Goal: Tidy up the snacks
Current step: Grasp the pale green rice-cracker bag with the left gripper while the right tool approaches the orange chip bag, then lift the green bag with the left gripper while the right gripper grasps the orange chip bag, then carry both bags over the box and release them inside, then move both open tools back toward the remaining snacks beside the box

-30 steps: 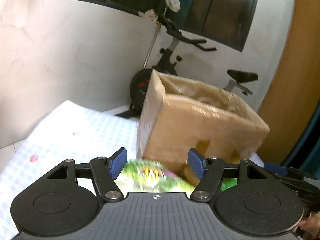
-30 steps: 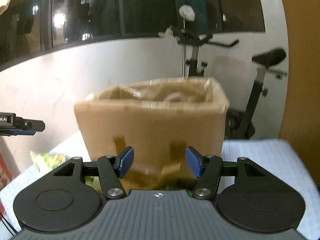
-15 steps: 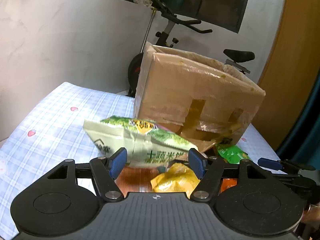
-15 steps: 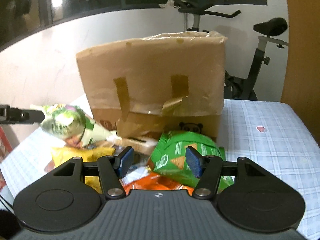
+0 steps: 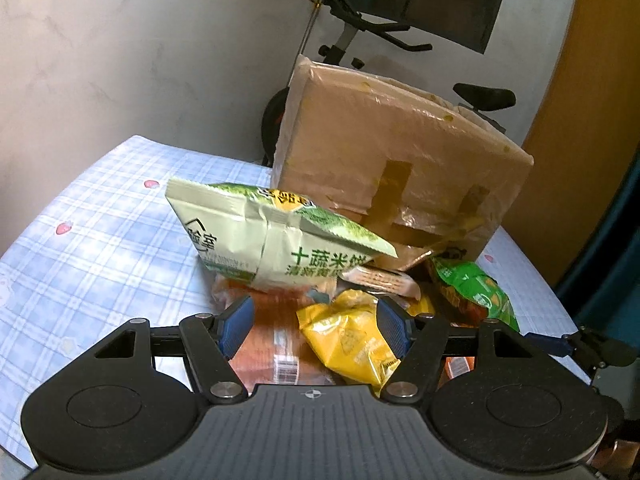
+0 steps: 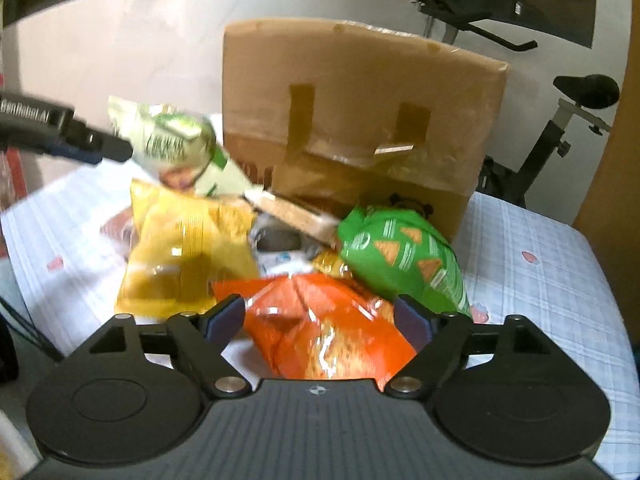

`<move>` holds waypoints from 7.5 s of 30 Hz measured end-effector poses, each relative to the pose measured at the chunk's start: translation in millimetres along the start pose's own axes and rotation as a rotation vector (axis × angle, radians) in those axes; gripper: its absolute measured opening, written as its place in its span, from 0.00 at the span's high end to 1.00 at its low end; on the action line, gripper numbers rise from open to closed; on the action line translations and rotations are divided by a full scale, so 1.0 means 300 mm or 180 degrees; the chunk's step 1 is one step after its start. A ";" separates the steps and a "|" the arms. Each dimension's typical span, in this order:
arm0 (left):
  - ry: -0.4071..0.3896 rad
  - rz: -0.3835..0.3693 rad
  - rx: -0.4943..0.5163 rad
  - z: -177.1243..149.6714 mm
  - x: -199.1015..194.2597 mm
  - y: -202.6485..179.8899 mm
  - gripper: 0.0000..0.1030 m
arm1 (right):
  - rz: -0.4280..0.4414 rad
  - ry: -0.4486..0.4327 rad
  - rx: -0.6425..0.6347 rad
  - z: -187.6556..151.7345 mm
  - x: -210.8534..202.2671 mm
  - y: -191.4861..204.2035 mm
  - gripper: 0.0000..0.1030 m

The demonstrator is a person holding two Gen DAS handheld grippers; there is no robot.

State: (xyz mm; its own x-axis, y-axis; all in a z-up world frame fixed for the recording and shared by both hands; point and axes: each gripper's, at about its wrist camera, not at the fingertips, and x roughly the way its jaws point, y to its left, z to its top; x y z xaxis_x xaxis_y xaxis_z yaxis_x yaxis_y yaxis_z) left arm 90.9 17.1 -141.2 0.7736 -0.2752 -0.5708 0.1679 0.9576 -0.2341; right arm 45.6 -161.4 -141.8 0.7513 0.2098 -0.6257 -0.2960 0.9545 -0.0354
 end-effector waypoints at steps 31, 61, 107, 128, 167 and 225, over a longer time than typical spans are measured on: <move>-0.0125 -0.0017 -0.1058 0.175 0.056 0.123 0.14 | -0.0507 -0.0018 -0.0440 -0.090 0.137 0.073 0.31; 0.0067 0.0247 -0.1769 0.206 0.355 0.226 0.09 | -0.0484 -0.0017 -0.0414 -0.094 0.143 0.079 0.32; -0.0842 -0.0083 -0.0009 0.174 -0.173 0.046 0.23 | 0.0672 -0.0508 0.1636 0.115 -0.120 -0.169 0.43; -0.0689 -0.0525 0.0324 0.476 -0.212 -0.041 0.23 | 0.1000 -0.0989 0.1967 0.356 -0.201 -0.280 0.43; 0.0602 -0.0205 0.0907 0.887 0.567 -0.224 0.14 | 0.0446 -0.0575 0.2873 0.722 0.282 -0.583 0.38; -0.0250 -0.0200 0.0568 0.747 0.172 -0.120 0.55 | 0.0035 -0.0968 0.1837 0.602 -0.005 -0.471 0.21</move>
State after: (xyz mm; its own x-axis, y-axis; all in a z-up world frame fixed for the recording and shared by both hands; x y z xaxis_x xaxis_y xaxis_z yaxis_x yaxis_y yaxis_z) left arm 261.6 -12.4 14.1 0.8022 -0.3342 -0.4947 0.3176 0.9406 -0.1204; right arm 192.9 -258.3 5.0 0.9085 0.1899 -0.3722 -0.0040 0.8946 0.4468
